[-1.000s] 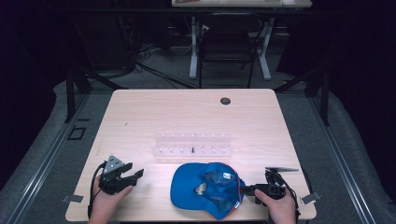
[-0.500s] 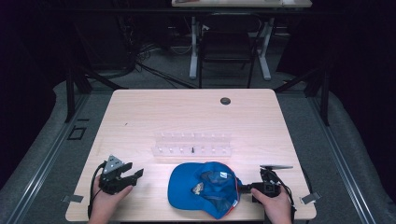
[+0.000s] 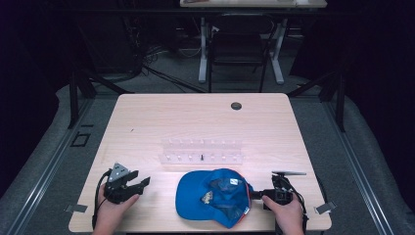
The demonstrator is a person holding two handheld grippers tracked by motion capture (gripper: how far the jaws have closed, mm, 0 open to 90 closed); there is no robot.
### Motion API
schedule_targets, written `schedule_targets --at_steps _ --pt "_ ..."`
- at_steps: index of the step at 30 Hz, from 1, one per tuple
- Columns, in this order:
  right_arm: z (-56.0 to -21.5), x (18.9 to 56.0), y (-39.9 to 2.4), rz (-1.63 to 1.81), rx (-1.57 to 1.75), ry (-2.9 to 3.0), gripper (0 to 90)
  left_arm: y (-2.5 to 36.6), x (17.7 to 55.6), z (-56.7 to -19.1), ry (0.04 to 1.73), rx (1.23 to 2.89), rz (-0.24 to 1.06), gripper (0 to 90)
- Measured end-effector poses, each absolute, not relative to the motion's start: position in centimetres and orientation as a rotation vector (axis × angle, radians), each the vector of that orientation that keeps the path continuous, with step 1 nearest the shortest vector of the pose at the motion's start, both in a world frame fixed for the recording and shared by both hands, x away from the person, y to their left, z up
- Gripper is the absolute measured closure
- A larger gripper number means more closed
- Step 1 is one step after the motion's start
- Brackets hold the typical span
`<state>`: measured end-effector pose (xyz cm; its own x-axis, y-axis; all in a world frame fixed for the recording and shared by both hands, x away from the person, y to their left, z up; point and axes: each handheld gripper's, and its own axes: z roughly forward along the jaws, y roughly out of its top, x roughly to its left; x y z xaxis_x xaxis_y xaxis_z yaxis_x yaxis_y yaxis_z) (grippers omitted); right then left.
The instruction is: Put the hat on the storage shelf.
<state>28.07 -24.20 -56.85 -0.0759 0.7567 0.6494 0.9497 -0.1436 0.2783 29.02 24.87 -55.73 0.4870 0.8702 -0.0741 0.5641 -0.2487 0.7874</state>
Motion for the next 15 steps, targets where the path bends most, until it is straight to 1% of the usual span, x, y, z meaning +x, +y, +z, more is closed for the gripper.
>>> schedule_targets --at_steps 11,15 --pt "-56.0 28.7 -23.8 -0.927 -1.951 -1.945 89.8 25.0 28.9 -55.7 1.195 1.931 0.500 44.3" --pt "-55.2 29.0 -23.9 -0.869 -1.950 -1.992 89.9 25.0 28.9 -55.7 1.192 1.934 0.498 44.5"
